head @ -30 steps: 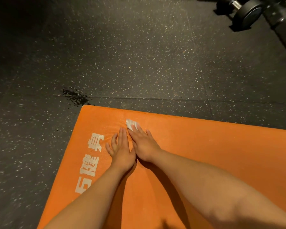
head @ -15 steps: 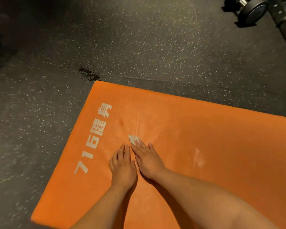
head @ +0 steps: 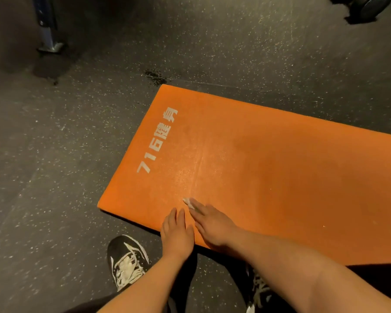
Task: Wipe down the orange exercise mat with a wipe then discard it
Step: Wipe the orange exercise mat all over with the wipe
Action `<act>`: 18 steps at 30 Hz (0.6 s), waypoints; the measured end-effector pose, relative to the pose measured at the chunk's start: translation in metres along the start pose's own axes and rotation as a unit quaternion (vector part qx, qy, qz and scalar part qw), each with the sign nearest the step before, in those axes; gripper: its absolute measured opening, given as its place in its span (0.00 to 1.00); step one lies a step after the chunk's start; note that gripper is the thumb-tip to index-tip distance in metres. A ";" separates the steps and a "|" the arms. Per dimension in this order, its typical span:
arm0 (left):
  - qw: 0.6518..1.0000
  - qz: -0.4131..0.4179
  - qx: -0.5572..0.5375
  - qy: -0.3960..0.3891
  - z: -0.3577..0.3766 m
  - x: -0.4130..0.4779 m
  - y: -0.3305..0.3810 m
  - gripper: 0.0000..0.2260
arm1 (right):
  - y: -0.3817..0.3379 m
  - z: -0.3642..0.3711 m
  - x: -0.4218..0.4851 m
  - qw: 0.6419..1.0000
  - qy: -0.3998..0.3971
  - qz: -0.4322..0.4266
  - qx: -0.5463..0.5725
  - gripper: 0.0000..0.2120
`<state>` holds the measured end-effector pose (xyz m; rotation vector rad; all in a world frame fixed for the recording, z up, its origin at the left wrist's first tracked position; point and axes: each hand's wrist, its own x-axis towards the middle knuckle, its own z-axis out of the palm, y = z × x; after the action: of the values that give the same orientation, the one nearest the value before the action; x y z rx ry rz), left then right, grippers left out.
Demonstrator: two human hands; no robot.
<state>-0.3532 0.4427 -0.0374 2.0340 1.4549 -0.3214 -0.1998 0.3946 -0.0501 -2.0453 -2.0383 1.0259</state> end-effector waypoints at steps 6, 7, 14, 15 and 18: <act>0.994 -0.095 -0.053 0.018 -0.003 -0.017 -0.007 0.33 | 0.002 -0.007 0.002 0.980 0.028 0.197 0.007 0.26; 0.991 -0.114 -0.073 0.022 -0.003 -0.019 -0.007 0.34 | -0.008 -0.002 0.002 0.983 0.015 0.184 0.009 0.27; 0.962 -0.193 -0.192 0.014 0.005 -0.025 -0.022 0.34 | -0.032 0.010 -0.001 0.996 -0.051 0.048 -0.052 0.26; 0.957 -0.189 -0.220 -0.005 0.005 -0.025 -0.022 0.34 | -0.025 0.007 -0.001 0.994 -0.039 0.088 -0.056 0.26; 0.935 -0.176 -0.306 -0.027 0.001 -0.024 -0.012 0.33 | -0.020 0.008 -0.004 0.977 0.002 0.210 -0.019 0.27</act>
<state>-0.3729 0.4264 -0.0297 1.2623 1.6306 -0.0490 -0.2203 0.3900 -0.0452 -2.5636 -1.6680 1.0386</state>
